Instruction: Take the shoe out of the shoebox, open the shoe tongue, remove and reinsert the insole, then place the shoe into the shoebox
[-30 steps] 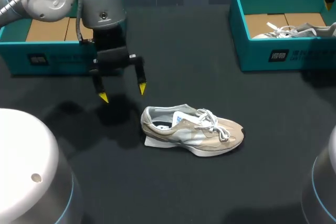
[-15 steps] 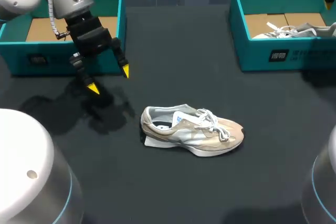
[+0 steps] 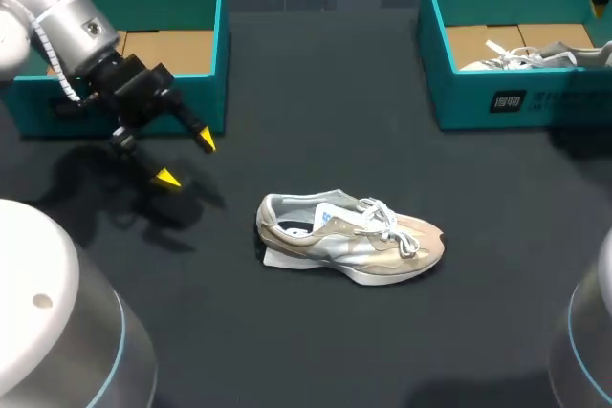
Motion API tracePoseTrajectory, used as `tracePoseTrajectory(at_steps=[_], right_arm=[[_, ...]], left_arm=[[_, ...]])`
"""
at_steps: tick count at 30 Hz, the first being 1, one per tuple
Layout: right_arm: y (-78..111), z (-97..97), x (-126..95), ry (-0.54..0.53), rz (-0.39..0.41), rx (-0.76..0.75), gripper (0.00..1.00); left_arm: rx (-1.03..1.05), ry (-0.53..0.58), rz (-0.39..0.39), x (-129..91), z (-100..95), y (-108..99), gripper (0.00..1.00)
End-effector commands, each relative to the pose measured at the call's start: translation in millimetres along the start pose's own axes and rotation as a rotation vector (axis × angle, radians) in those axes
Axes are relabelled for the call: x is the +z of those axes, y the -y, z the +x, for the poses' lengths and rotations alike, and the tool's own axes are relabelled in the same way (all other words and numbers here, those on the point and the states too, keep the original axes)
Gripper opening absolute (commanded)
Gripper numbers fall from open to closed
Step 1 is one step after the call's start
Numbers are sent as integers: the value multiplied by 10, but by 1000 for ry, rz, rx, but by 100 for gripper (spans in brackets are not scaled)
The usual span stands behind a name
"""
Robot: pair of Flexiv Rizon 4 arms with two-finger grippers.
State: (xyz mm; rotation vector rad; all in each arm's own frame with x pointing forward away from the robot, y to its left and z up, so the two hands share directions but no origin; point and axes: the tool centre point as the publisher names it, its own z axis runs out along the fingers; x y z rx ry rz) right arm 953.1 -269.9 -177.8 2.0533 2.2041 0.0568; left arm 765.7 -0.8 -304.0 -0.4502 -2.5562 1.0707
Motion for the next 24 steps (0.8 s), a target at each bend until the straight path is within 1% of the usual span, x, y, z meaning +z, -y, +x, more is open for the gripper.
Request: tracePoseTrajectory(at_steps=[1,6,7,8,10,14,20,24], right_arm=[[6,2,0,1,-1,0,100],[6,2,0,1,-1,0,100],[6,2,0,1,-1,0,100],[6,2,0,1,-1,0,100],[6,2,0,1,-1,0,100],[6,2,0,1,-1,0,100],[6,2,0,1,-1,0,100],[6,2,0,1,-1,0,100]], left_arm=[[-26,40,2,26,31,1,100],[-26,40,2,26,31,1,100],[-48,47,20,46,46,-24,100],[-60,77,43,70,61,-43,100],[-90,63,87,114,117,-72,100],[-129,103,155,203,208,-133,100],[-187,185,220,324,268,-196,100],[-209,206,263,361,294,-224,100]])
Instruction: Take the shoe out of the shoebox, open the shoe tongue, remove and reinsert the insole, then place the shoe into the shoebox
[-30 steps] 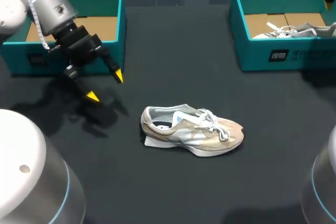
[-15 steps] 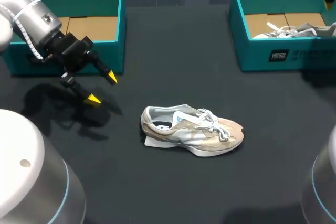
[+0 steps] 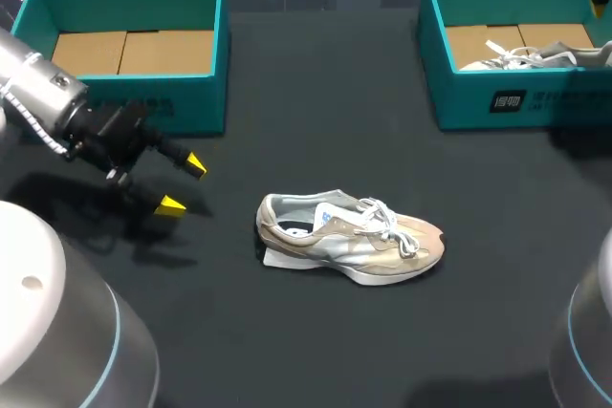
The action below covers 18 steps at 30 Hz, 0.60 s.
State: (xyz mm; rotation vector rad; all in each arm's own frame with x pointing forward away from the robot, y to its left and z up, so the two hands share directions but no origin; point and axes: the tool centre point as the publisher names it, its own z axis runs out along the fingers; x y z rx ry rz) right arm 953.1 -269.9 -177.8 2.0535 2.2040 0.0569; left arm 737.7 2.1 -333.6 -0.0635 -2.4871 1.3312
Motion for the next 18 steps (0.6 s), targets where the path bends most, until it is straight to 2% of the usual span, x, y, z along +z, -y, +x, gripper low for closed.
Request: tracePoseTrajectory(at_steps=[1,6,8,10,18], right_arm=[[6,3,0,1,-1,0,100],[6,3,0,1,-1,0,100],[6,3,0,1,-1,0,100],[6,3,0,1,-1,0,100],[6,3,0,1,-1,0,100]], left_arm=[[-8,63,54,49,85,-69,100],[-22,86,81,112,81,-140,100],[-13,59,108,147,77,-176,100],[46,59,102,195,58,-221,100],[46,59,102,195,58,-221,100]])
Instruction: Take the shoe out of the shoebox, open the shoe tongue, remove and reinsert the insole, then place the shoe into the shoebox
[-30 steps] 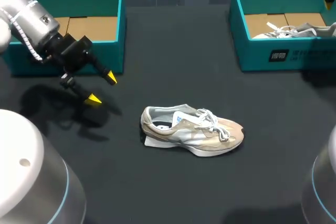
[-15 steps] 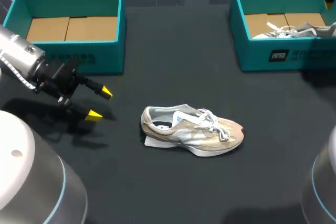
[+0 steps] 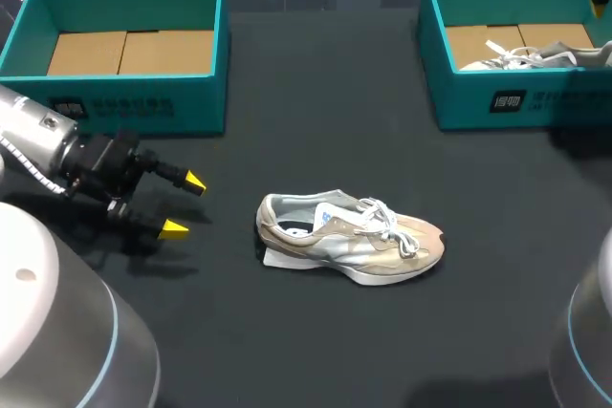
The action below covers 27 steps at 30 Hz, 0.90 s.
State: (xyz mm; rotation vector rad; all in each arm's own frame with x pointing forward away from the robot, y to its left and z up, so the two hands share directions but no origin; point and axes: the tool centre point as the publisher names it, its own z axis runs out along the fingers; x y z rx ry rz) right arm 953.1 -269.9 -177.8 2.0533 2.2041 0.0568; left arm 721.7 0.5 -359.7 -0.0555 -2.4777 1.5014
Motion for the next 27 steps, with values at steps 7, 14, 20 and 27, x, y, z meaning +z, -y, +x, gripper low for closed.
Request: tracePoseTrajectory(at_steps=[7,14,20,27], right_arm=[[6,2,0,1,-1,0,100],[6,2,0,1,-1,0,100],[6,2,0,1,-1,0,100],[6,2,0,1,-1,0,100]], left_arm=[[55,24,54,110,-116,-104,100],[76,27,130,254,-231,-228,100],[84,23,146,286,-249,-223,100],[88,33,144,314,-271,-227,100]])
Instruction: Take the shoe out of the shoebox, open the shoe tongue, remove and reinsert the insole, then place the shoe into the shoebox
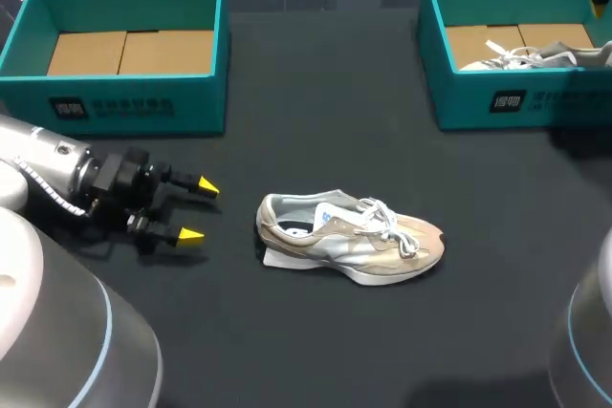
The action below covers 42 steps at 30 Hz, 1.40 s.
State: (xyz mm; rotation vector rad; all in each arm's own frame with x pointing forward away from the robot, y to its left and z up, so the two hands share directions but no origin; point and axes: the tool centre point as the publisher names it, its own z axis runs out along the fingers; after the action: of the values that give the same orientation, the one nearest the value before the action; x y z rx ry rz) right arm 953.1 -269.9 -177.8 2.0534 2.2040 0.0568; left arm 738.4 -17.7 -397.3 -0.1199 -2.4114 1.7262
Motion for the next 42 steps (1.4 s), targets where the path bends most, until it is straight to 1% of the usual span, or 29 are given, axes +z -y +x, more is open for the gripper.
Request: tracePoseTrajectory(at_steps=[1,7,20,27,42], right_arm=[[6,2,0,1,-1,0,100],[6,2,0,1,-1,0,100],[6,2,0,1,-1,0,100],[6,2,0,1,-1,0,100],[6,2,0,1,-1,0,100]], left_arm=[[-2,3,-1,35,-7,1,100],[0,-2,1,123,30,22,100],[0,1,13,396,74,94,100],[-10,19,20,524,72,129,100],[-25,51,37,725,33,167,100]])
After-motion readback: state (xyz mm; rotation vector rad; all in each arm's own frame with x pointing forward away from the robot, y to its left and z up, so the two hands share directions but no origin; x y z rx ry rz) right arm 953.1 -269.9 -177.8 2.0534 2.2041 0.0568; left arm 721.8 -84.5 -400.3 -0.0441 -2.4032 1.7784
